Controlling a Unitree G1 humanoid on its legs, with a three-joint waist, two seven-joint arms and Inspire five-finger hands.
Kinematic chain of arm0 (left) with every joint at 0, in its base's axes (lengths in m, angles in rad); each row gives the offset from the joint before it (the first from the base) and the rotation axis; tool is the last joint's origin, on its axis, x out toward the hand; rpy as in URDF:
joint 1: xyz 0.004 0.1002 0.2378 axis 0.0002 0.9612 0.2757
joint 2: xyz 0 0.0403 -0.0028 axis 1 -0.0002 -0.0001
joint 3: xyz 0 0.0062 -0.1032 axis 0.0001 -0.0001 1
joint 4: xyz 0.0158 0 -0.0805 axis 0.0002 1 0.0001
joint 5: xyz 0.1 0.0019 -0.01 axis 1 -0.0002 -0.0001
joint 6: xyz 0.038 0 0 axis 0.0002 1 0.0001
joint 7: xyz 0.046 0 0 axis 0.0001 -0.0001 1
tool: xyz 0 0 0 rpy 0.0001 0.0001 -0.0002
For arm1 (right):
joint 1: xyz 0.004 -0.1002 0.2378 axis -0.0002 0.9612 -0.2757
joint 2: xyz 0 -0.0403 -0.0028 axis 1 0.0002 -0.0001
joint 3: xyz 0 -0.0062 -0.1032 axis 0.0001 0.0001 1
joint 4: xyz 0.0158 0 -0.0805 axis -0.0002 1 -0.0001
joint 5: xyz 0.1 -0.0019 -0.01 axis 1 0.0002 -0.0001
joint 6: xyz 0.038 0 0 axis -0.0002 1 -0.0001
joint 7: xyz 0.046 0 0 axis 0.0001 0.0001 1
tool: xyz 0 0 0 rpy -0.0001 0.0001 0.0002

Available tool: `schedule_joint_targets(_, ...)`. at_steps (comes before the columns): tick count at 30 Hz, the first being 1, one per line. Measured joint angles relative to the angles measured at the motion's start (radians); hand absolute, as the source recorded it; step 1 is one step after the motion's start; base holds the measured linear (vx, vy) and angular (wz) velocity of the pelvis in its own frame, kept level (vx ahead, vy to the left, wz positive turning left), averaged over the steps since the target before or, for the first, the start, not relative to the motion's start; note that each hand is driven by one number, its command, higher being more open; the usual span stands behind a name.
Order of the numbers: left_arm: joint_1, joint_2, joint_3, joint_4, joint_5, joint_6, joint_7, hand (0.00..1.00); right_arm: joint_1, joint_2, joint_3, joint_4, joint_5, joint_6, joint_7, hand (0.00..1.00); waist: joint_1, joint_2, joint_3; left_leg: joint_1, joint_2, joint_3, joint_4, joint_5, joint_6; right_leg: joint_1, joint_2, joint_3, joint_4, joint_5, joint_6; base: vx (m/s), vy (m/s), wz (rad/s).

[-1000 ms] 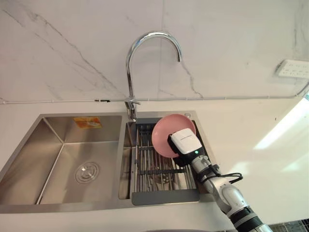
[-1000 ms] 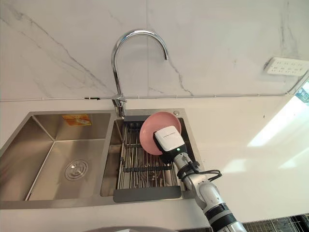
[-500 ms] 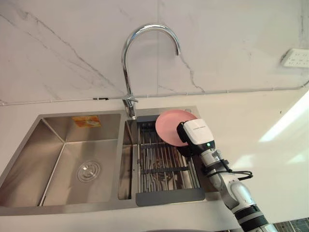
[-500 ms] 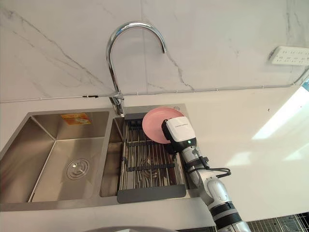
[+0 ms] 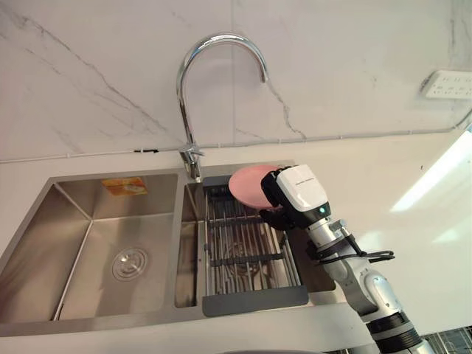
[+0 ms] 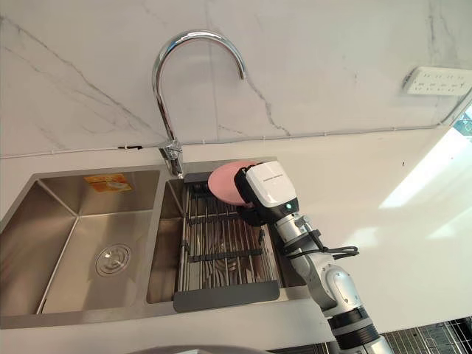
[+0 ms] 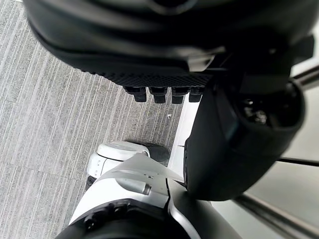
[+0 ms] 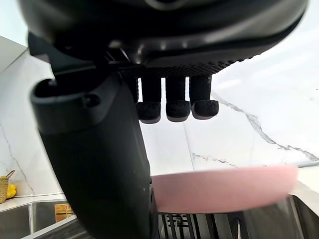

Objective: Walk over to the sink, pick up the cup, carry it to the dishwasher, place the cup inside the dishwasher, then close the dishwasher door

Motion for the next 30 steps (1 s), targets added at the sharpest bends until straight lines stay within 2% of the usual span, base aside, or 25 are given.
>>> schedule_joint_targets(7, 0.000, -0.001, 0.001, 0.003, -0.001, 0.000, 0.001, 1.00, -0.002, -0.012, 0.018, -0.001, 0.001, 0.001, 0.077, 0.00, 0.001, 0.001, 0.000, 0.000, 0.001, -0.001, 0.001, 0.000, 0.000, 0.000, 0.000, -0.003, 0.000, 0.000, 0.000, -0.02, -0.003, 0.00)
schedule_joint_targets(8, 0.000, -0.001, 0.001, 0.003, -0.001, 0.001, 0.001, 1.00, -0.002, -0.014, 0.023, -0.001, 0.001, 0.001, 0.085, 1.00, 0.001, 0.001, 0.000, 0.000, 0.001, -0.001, 0.001, 0.000, 0.000, 0.000, 0.000, -0.004, 0.000, 0.000, 0.000, 0.00, 0.000, 0.00)
schedule_joint_targets(21, -0.002, -0.001, 0.002, 0.004, -0.002, 0.005, 0.003, 1.00, -0.039, -0.017, 0.109, 0.011, 0.017, -0.009, 0.184, 1.00, 0.004, -0.002, -0.001, -0.002, 0.000, -0.017, 0.001, 0.001, 0.001, 0.004, -0.002, -0.031, 0.000, -0.001, 0.001, -0.02, -0.003, 0.03)
schedule_joint_targets(30, -0.002, 0.001, 0.001, 0.004, -0.002, 0.008, 0.007, 1.00, -0.036, 0.008, 0.142, 0.067, -0.064, 0.061, 0.237, 1.00, 0.004, -0.010, -0.005, -0.002, -0.002, -0.023, 0.001, 0.002, 0.001, 0.006, -0.003, -0.045, 0.000, -0.001, 0.000, -0.03, -0.001, 0.01)
